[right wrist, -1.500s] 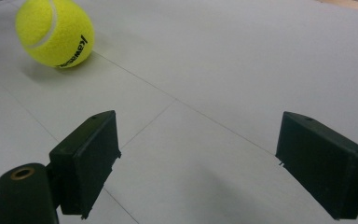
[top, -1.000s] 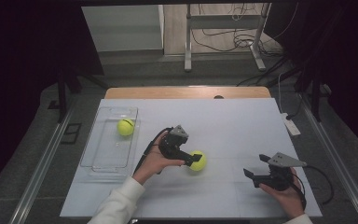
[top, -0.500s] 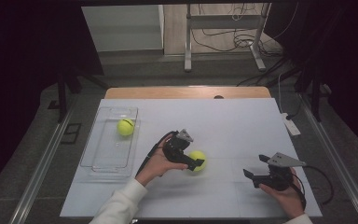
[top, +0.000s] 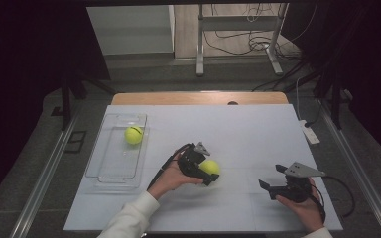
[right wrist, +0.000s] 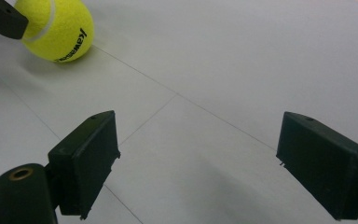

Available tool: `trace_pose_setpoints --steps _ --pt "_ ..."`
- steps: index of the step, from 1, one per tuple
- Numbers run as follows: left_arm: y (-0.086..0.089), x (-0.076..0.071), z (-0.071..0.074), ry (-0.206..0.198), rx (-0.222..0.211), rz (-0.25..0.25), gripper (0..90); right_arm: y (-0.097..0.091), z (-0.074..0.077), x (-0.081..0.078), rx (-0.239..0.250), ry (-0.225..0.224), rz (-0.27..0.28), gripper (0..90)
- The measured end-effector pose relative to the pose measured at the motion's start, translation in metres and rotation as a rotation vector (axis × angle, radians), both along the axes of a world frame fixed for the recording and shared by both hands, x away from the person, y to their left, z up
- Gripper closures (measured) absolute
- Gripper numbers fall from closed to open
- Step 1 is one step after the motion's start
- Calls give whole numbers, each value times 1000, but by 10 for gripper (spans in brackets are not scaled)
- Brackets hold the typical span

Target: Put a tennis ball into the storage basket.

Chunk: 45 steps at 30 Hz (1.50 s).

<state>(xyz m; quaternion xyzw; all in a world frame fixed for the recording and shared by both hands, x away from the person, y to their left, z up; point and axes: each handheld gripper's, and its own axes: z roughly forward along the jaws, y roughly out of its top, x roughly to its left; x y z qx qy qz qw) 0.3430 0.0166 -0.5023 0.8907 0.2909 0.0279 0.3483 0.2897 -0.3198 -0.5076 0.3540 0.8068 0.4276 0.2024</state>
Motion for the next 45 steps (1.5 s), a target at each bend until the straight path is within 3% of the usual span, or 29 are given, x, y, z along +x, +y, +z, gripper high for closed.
trace_pose_setpoints --steps 8,10,14,23,31,45 --pt "-3 -1 -5 0 23 14 110 0 0 0 1 3 3 126" --pt "-3 -1 -6 -5 27 13 188 0 0 0 1 2 3 126" --pt "-2 -2 -5 -8 14 1 260 0 0 0 1 3 3 126" --pt "-1 -2 -2 -37 21 6 268 0 0 0 0 1 2 126" --pt "10 -1 10 -64 -30 37 269 0 0 0 4 1 2 126" --pt "21 0 23 -95 -66 62 269 -1 0 0 4 1 0 126"
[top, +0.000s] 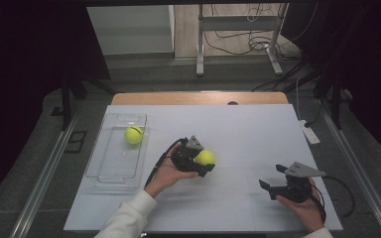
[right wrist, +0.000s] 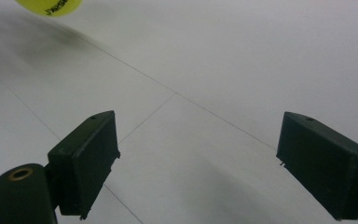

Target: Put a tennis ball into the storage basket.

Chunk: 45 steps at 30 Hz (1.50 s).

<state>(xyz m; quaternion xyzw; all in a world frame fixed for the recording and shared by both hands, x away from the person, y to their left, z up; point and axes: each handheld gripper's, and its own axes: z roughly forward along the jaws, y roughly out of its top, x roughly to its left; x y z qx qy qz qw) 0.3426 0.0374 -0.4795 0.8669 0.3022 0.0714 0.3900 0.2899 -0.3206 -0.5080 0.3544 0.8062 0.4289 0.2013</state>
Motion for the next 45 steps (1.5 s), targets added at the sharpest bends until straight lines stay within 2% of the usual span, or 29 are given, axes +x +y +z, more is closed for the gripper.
trace_pose_setpoints --steps 28,45 --pt "30 3 26 -52 -105 77 269 -1 0 0 5 0 -5 126" --pt "48 4 38 -77 -141 119 269 -1 0 0 -1 -1 -5 127"
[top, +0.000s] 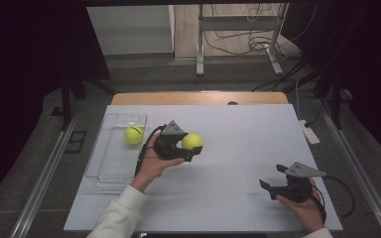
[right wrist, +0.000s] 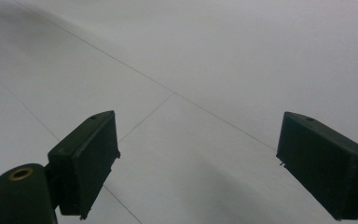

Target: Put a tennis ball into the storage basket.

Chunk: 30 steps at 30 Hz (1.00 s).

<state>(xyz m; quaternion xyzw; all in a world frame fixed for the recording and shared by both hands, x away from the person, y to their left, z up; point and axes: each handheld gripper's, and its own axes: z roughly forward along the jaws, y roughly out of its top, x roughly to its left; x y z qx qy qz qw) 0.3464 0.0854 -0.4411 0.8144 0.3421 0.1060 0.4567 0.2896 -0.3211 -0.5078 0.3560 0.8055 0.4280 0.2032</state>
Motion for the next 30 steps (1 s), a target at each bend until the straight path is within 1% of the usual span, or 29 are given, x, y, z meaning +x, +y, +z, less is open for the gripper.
trace_pose_setpoints --steps 12,30 --pt "10 0 7 -18 -19 20 269 0 0 0 3 0 -1 127" --pt "24 1 13 -28 -41 49 269 0 0 0 2 -4 -1 127"
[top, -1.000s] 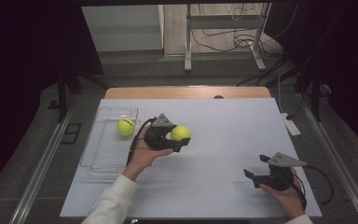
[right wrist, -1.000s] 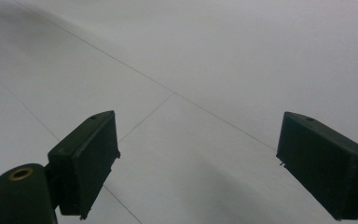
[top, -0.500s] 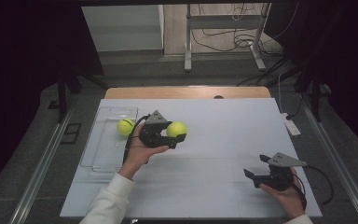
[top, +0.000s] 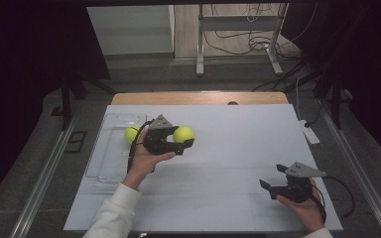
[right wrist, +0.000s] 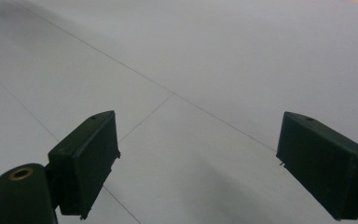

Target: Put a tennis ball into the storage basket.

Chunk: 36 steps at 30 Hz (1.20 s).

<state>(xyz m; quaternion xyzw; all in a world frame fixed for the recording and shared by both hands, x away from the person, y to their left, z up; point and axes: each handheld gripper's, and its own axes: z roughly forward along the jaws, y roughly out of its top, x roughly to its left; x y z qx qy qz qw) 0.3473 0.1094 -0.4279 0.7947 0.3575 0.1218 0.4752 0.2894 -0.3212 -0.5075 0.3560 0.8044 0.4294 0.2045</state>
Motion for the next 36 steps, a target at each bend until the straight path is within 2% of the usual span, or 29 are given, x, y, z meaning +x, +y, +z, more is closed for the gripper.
trace_pose_setpoints --steps 11,36 --pt "7 1 2 0 -21 22 269 0 0 0 0 -1 -1 127" --pt "21 0 8 -20 -29 73 269 0 0 0 -2 -1 -1 127"
